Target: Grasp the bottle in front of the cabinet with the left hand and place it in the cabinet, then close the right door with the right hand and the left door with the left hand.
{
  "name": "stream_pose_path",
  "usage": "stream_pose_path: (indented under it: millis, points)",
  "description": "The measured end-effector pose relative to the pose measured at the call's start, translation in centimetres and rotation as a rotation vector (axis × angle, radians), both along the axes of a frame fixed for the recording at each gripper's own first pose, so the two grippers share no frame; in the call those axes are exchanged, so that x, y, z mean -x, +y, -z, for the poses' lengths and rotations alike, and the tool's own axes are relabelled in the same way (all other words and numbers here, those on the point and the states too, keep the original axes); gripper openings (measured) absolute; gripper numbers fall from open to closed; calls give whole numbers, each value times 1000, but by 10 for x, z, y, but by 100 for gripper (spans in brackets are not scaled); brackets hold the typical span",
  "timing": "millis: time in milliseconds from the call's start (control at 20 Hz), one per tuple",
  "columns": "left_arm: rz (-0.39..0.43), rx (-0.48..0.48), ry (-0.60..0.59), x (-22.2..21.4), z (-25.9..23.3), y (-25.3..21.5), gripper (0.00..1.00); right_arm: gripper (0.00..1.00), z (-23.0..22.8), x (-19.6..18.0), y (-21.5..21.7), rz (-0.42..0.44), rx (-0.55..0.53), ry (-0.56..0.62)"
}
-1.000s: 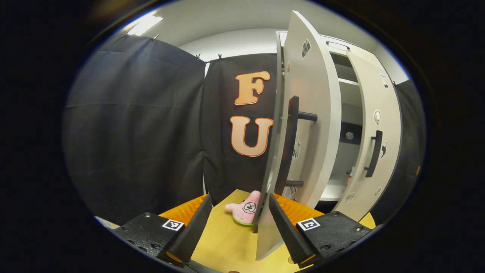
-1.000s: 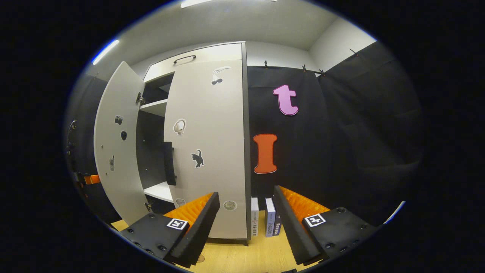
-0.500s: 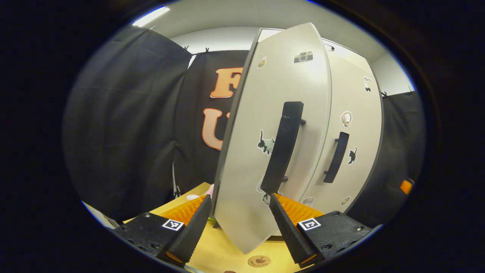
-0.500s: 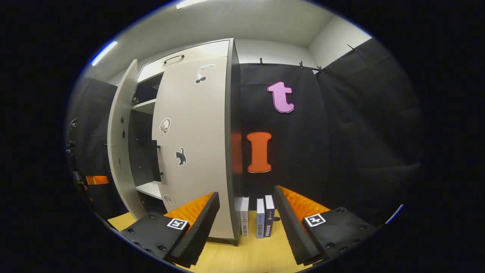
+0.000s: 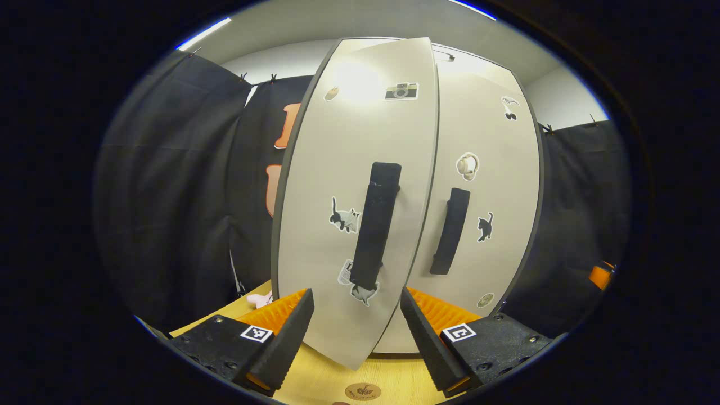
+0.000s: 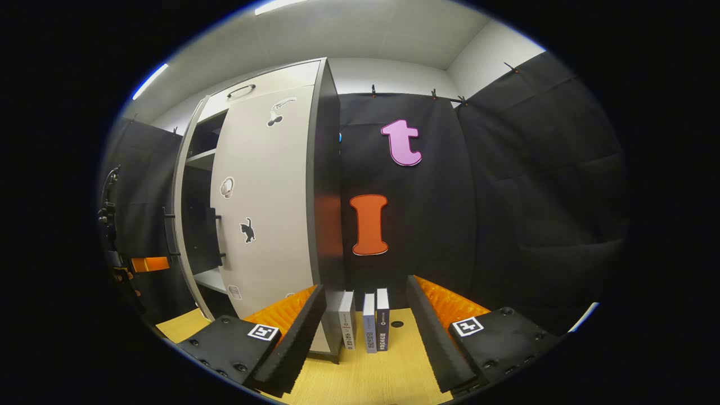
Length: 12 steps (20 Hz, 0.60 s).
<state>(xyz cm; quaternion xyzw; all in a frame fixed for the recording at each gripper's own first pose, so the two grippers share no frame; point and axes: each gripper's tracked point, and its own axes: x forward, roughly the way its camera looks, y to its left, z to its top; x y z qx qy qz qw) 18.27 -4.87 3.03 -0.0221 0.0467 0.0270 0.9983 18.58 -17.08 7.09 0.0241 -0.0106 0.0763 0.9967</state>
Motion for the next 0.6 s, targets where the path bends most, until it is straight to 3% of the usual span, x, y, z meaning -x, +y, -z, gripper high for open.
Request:
stream_pose_path:
  millis: [600]
  points:
    - [104, -15, 29, 16, -2, -71, 94, 96, 1, 11, -51, 64, -4, 4]
